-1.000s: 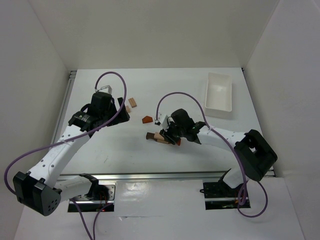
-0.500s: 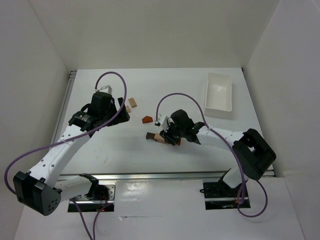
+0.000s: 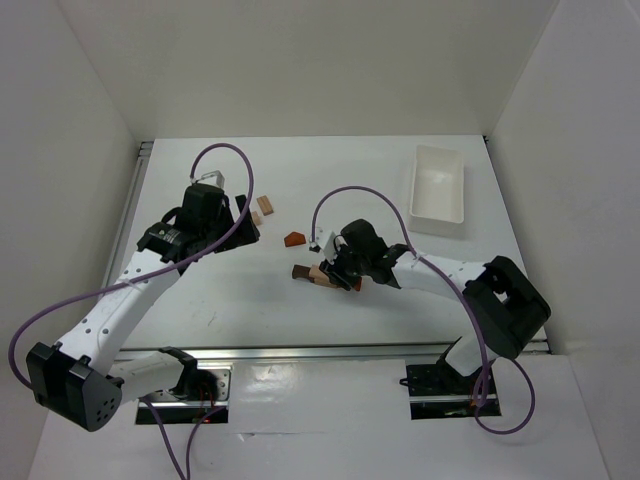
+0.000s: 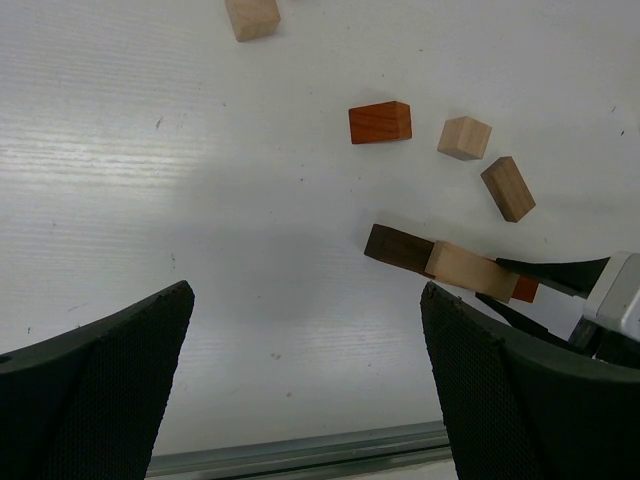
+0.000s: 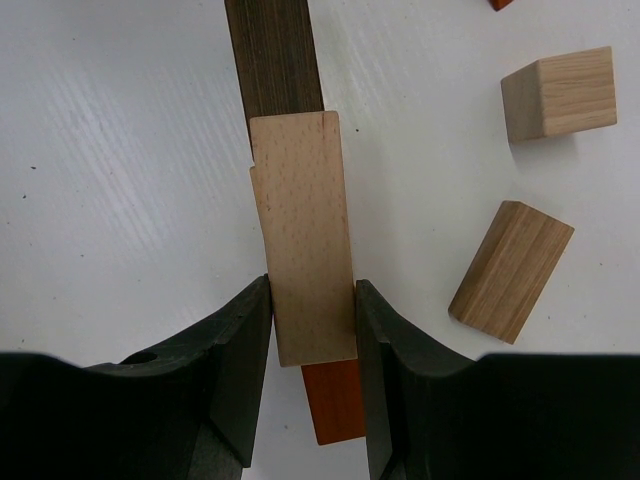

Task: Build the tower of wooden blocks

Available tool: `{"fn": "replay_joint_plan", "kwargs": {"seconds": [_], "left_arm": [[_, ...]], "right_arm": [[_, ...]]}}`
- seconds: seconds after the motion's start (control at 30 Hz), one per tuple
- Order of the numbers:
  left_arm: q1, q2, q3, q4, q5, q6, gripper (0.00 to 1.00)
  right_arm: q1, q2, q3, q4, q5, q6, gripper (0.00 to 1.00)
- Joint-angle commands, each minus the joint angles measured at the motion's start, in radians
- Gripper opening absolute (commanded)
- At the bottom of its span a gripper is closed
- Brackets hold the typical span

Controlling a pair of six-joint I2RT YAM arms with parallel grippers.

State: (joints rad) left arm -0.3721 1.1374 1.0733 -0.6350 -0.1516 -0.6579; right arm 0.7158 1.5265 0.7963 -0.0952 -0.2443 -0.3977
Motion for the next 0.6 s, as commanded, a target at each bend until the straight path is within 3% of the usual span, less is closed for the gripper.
{"fn": "replay_joint_plan", "kwargs": {"seconds": [0.0, 0.57], "left_arm": [[-0.004, 0.001, -0.004, 0.017, 0.001, 0.023, 1.00], [-0.004, 0.010, -0.004, 0.017, 0.001, 0.032, 1.00]], "right_arm": [[0.005, 0.003, 0.007, 0.051, 0.011, -0.012, 0.34], [0.005, -0.016, 0.017, 0.032, -0.065, -0.086, 0.37]]}}
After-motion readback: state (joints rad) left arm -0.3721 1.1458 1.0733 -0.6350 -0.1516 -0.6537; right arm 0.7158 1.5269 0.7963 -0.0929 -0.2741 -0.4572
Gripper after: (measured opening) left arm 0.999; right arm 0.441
